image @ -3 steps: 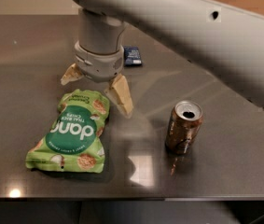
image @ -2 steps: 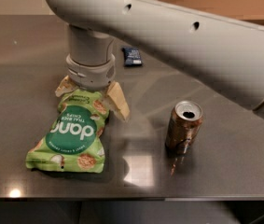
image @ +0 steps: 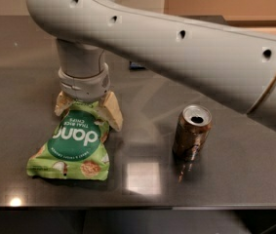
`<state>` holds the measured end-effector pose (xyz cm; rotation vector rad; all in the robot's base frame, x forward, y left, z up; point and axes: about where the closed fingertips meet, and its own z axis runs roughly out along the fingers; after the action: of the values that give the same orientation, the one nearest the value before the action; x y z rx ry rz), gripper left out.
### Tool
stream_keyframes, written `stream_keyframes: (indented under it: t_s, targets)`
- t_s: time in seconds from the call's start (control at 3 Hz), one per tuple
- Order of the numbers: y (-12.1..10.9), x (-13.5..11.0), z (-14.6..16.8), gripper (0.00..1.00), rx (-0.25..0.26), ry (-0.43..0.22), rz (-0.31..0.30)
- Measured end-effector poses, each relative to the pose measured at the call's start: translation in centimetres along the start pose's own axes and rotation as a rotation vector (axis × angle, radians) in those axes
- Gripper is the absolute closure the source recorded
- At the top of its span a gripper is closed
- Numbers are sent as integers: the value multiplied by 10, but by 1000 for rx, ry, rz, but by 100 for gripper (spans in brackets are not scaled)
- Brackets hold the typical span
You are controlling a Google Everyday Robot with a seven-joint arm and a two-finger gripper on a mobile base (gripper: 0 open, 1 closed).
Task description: Move green rice chip bag near rxbar blueberry
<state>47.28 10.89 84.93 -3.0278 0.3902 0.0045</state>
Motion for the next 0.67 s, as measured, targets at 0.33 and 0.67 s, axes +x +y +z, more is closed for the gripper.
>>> stream_keyframes:
  t_s: [0.33, 0.67]
  targets:
    - [-4, 0, 3, 42, 3, -7, -25]
    - [-8, 5, -1, 64, 16, -11, -15]
